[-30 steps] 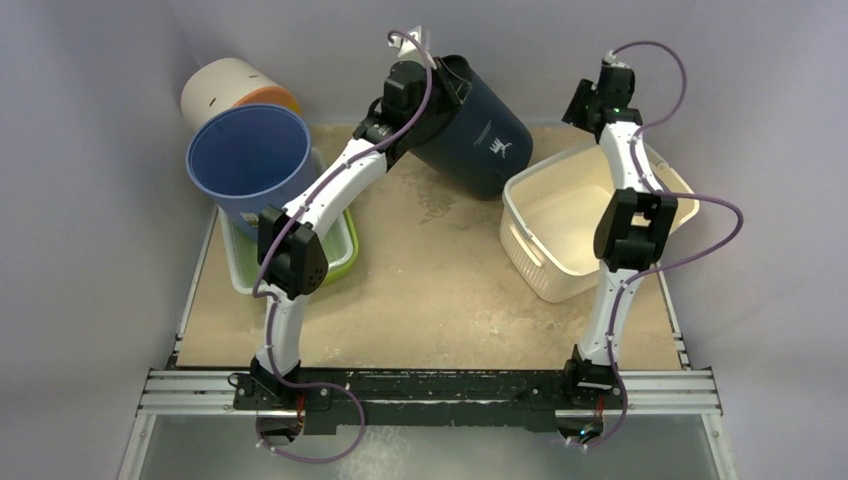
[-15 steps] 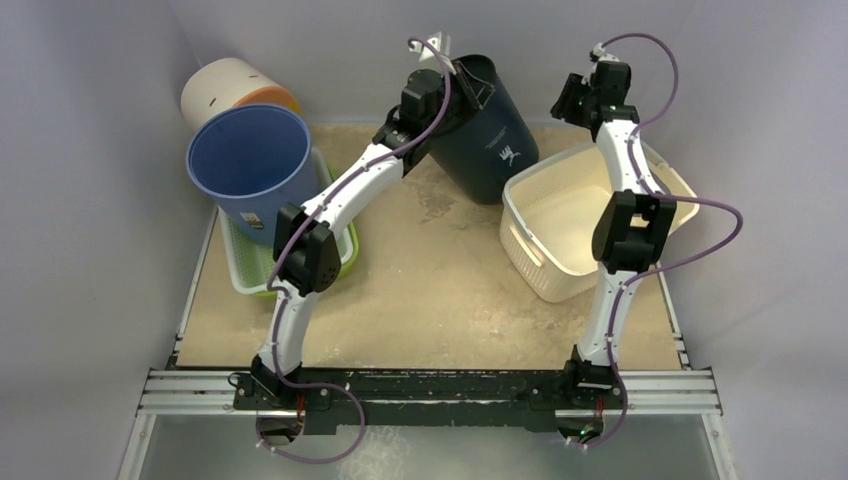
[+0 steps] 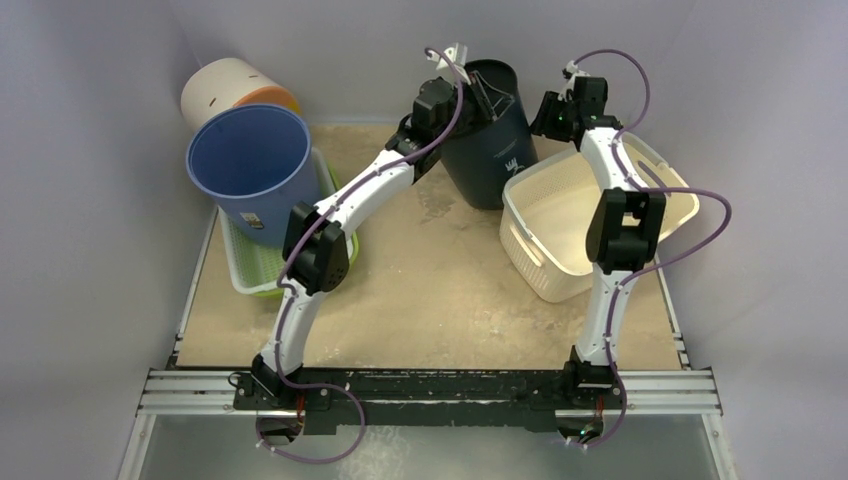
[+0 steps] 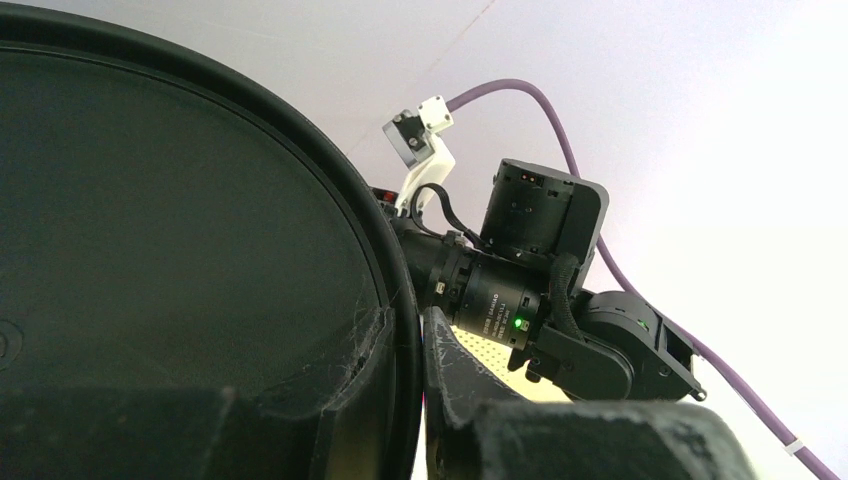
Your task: Turn the large container upside down
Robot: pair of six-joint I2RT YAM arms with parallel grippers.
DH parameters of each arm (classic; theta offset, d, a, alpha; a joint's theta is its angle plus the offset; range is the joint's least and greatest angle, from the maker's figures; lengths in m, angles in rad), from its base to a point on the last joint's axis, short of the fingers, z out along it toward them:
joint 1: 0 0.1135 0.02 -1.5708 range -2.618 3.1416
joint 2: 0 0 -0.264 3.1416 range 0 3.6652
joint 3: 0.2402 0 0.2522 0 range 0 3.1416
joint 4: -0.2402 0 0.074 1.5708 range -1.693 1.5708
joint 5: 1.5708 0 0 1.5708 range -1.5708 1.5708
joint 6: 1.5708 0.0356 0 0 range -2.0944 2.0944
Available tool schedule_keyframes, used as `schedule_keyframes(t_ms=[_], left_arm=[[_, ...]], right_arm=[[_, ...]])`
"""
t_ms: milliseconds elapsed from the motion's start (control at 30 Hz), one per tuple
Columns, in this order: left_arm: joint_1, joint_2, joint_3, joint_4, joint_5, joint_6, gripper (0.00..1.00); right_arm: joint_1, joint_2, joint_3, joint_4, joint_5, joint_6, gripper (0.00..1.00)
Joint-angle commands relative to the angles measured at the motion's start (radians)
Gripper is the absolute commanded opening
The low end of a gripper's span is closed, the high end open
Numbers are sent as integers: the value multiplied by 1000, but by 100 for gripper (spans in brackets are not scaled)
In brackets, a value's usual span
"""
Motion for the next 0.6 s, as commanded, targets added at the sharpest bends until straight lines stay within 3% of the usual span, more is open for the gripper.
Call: schedule_keyframes(t_ms=[0,133,300,567], left_arm=[[12,65,-19,-91,3,8,17],[12,71,-29,-96,9,17,23],[12,63,-39,-89,24,22,44],[34,10,-55,-177,-43,82,50]], right_arm=[[63,-41,-16,-15,-100,-9,50],[69,-33,-27,-19,-106,-9,49],[71,-34,-50,-14,-97,-11,49],[100,-6,-8,-28,-136,-29,49]])
